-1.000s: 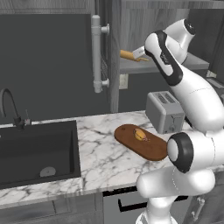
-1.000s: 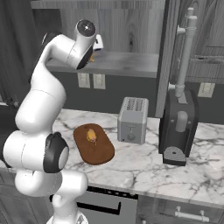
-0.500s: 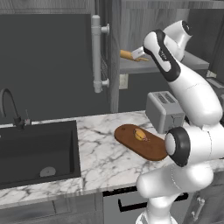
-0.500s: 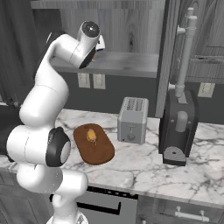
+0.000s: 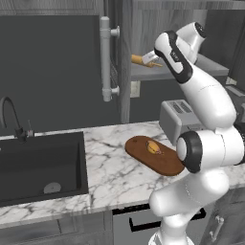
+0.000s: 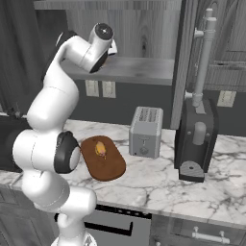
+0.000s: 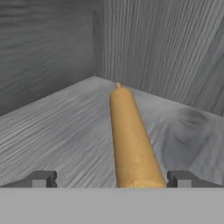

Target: Open the cabinet, retrieve the rolling pin, and place it next to the meat on the cutting board to prepare for tenderizing.

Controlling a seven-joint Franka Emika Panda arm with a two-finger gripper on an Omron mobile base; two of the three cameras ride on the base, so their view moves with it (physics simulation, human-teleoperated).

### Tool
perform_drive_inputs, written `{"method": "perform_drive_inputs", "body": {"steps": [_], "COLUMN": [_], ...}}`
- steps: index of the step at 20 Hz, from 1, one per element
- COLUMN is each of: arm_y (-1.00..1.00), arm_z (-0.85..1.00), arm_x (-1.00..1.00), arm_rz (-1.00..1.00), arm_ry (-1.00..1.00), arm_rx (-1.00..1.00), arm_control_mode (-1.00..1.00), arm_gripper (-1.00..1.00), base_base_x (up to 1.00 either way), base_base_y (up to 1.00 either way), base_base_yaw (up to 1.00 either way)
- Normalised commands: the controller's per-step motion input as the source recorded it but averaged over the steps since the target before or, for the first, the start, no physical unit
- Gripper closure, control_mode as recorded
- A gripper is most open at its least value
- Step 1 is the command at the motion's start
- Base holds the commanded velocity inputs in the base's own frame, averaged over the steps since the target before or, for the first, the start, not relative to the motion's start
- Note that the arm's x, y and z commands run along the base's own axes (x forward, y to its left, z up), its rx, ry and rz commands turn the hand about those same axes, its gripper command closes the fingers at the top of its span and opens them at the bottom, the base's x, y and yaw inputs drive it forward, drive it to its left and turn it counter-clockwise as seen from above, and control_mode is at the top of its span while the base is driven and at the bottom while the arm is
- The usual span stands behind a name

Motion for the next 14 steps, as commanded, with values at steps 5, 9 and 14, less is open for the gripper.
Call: {"method": "perform_drive_inputs", "body": {"steps": [5, 9, 14], "arm_y": [0.00, 0.00, 0.00], "arm_z": [-0.04, -0.04, -0.04], "arm_x": [0.21, 0.22, 0.23], "arm_rz": [0.01, 0.01, 0.01], "arm_ry": [0.04, 0.04, 0.04], "arm_rx": [0.00, 0.00, 0.00], "arm_control_mode": [-1.00, -1.00, -1.00], "arm_gripper": [-1.00, -1.00, -1.00], "base_base_x": [0.00, 0.00, 0.00], "base_base_y": [0.00, 0.00, 0.00], "base_base_yaw": [0.00, 0.00, 0.00]}}
